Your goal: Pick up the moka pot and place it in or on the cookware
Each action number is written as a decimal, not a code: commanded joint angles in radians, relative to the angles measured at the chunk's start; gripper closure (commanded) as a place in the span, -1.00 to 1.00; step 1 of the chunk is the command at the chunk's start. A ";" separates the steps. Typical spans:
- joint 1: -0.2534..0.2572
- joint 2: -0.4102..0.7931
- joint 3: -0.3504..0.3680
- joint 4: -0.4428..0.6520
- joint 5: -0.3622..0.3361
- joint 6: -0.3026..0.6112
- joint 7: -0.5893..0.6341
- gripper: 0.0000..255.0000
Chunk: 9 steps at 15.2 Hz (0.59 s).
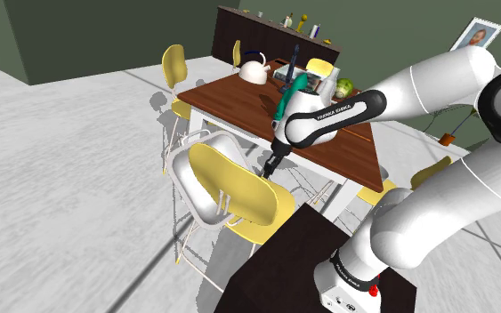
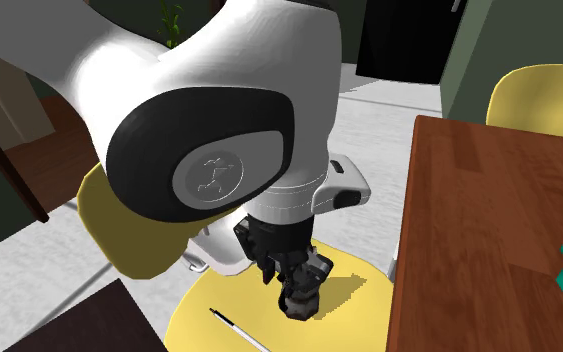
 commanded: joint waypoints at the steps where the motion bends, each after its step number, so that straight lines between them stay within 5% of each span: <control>1: 0.000 0.000 0.000 0.000 0.000 0.000 0.000 1.00; 9: -0.002 -0.013 0.002 0.004 -0.004 -0.017 0.003 1.00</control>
